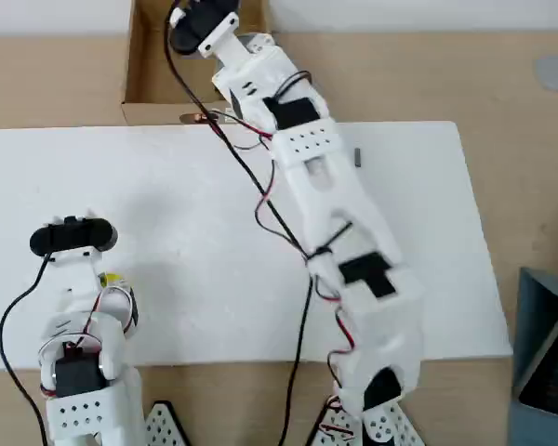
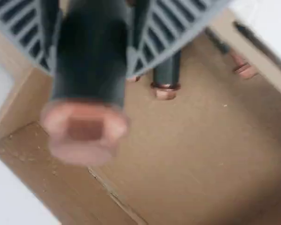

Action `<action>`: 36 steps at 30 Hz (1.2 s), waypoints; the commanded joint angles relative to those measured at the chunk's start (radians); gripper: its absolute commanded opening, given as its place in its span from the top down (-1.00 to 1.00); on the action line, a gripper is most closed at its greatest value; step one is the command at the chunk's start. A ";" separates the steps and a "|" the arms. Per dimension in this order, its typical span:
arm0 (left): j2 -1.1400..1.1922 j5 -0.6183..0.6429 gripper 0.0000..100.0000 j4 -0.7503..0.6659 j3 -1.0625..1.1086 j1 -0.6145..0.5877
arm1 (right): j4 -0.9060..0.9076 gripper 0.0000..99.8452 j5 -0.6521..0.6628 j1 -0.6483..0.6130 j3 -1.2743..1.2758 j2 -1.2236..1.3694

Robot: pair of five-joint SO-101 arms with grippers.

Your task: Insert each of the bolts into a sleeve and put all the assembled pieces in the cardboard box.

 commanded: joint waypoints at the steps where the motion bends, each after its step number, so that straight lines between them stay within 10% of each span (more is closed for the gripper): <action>1: -0.005 -0.003 0.99 -0.018 -0.005 -0.002 | -0.029 0.98 0.068 0.018 -0.226 0.102; 36: -0.005 -0.005 0.99 -0.017 -0.005 -0.011 | 0.304 0.70 0.206 -0.002 -0.803 0.427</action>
